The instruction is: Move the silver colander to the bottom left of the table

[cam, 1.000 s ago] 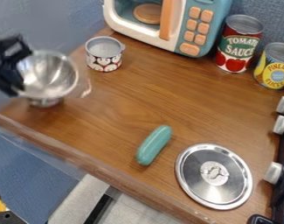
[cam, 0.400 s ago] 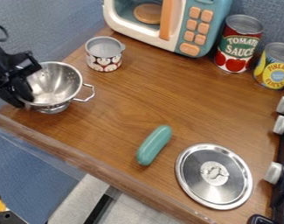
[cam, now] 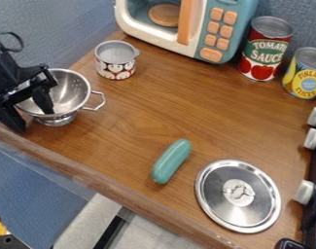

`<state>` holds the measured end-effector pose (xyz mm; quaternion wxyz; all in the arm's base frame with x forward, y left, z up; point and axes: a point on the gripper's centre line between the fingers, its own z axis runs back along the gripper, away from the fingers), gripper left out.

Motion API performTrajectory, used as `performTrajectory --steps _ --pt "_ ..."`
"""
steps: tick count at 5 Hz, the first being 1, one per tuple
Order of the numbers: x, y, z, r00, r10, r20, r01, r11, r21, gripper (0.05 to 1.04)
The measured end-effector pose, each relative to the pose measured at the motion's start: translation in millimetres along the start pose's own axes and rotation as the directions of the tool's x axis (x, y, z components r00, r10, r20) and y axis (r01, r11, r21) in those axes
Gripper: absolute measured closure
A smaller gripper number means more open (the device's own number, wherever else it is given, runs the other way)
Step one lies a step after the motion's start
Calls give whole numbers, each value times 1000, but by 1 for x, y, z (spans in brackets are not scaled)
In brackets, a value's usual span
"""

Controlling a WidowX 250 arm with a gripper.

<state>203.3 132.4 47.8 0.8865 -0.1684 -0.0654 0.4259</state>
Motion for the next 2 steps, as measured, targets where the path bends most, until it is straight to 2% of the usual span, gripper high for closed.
performTrajectory --steps 1,2 --pt "0 -14 27 999 -17 37 18 1000 -25 72" --pt "-3 -26 60 993 -29 111 31 999 -16 75"
